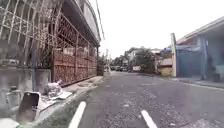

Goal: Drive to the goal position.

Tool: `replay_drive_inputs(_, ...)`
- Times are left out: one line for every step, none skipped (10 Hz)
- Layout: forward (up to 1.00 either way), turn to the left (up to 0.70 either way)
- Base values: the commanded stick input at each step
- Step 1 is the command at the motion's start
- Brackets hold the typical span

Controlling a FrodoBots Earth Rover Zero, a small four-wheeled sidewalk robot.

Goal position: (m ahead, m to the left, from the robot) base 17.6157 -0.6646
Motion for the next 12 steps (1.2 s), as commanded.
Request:
replay_drive_inputs(0.70, 0.00)
replay_drive_inputs(0.70, 0.00)
replay_drive_inputs(0.70, 0.00)
replay_drive_inputs(0.70, 0.00)
replay_drive_inputs(0.70, 0.00)
replay_drive_inputs(0.70, 0.00)
replay_drive_inputs(0.70, 0.00)
replay_drive_inputs(0.70, 0.00)
replay_drive_inputs(0.70, 0.00)
replay_drive_inputs(0.70, 0.00)
replay_drive_inputs(0.70, 0.00)
replay_drive_inputs(0.70, 0.00)
